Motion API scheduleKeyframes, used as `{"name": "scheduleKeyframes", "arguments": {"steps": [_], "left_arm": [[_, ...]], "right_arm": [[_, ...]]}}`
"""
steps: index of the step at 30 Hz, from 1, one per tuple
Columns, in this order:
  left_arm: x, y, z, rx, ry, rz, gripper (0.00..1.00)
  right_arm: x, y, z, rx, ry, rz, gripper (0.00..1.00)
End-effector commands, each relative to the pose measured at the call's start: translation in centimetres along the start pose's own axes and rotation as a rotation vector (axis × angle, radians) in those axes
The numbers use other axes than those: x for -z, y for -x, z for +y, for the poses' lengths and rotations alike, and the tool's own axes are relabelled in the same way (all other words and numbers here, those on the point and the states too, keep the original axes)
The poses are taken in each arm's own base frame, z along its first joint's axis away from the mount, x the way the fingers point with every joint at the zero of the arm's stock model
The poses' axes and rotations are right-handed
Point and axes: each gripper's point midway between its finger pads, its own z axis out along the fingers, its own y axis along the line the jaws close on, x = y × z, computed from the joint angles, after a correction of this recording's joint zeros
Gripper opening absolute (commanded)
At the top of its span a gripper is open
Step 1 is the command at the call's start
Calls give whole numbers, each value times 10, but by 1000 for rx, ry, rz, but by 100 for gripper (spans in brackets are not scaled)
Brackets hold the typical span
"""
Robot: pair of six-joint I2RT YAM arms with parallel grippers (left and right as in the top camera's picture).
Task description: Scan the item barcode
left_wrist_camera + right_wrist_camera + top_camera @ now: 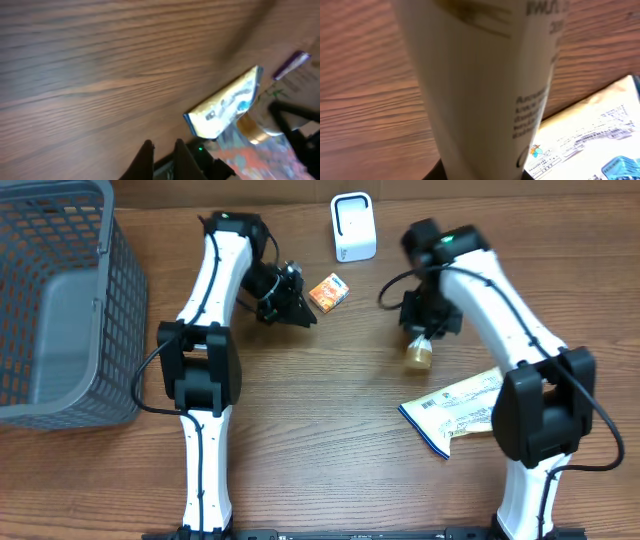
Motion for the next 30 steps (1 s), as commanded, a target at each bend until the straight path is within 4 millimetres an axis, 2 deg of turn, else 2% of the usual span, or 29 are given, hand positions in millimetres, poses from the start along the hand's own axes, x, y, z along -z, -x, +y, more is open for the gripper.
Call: {"name": "scheduleKeyframes", "arguments": {"steps": [1,6,8,10,12,17,20,24,25,26,29,30], "left_arm": [[7,1,5,-18,95,-34,11],[8,-4,19,3,175,-22,12],[8,-4,19,3,175,-22,12],[8,-4,19,2,174,-21,13],[8,-4,18,2,174,-21,13],[8,-4,19,2,175,-21,14],[8,-4,19,1,176,-21,15],[8,-4,19,1,176,-21,16],[8,-4,19,1,176,-21,17],[8,-4,19,1,176,-21,17],[8,-4,19,1,176,-21,18],[8,-4,19,1,176,-21,19]], "right_arm": [[-8,1,-2,-19,-146,-108,8],[-44,-12,10,-25,-148,-113,11],[-53,-16,12,-18,-150,-112,22],[-58,-18,13,-15,-149,-112,27],[-61,-20,14,-13,-143,-106,34],[-61,-22,16,-12,-130,-94,45],[-51,-20,14,-17,-137,-86,49],[-15,-6,9,-49,-120,-96,49],[4,3,7,-64,-95,-107,48],[12,7,4,-75,-84,-110,47],[27,18,-5,-100,-25,-97,29],[25,20,-5,-80,66,-42,11]]}}
